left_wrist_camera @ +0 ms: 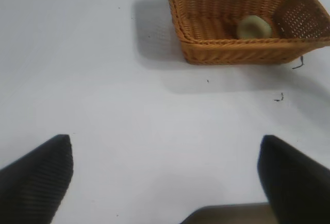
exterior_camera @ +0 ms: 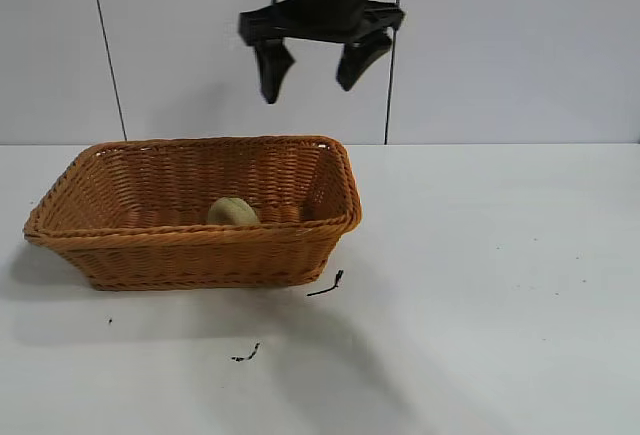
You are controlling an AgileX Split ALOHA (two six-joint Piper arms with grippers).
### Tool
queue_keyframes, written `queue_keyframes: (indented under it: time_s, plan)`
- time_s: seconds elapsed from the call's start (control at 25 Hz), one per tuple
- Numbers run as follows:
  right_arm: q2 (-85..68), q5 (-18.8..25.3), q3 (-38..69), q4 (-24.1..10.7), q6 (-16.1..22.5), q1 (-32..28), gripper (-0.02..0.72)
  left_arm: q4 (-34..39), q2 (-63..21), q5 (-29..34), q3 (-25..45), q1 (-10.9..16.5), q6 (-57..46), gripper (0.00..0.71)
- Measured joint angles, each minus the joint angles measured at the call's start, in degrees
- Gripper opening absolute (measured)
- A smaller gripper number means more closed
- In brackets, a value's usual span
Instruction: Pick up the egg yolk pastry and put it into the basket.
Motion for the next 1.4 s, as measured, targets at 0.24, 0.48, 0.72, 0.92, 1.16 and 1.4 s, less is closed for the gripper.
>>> queue_keyframes:
  time_s: [0.24,0.48,0.72,0.92,1.16,1.4]
  plan:
    - [0.0,1.34,0.0,-0.59,-0.82,-11.78,0.635,0.0,0.0,0.0,0.0,0.0,0.0,0.695]
    - [0.0,4.1,0.0,-0.53,-1.25,-19.94,0.635,0.0,0.0,0.0,0.0,0.0,0.0,0.695]
    - [-2.83,4.08,3.49,-0.3,-1.25,-21.75,0.634,0.0,0.0,0.0,0.0,0.0,0.0,0.695]
    - [-14.11,4.01,18.97,0.1,-2.65,-21.75,0.634,0.0,0.0,0.0,0.0,0.0,0.0,0.695]
    - [-32.37,4.3,42.22,0.1,-3.4,-21.75,0.634,0.0,0.0,0.0,0.0,0.0,0.0,0.695]
    - [-53.25,4.52,61.75,0.1,-2.88,-21.75,0.634,0.0,0.0,0.0,0.0,0.0,0.0,0.695]
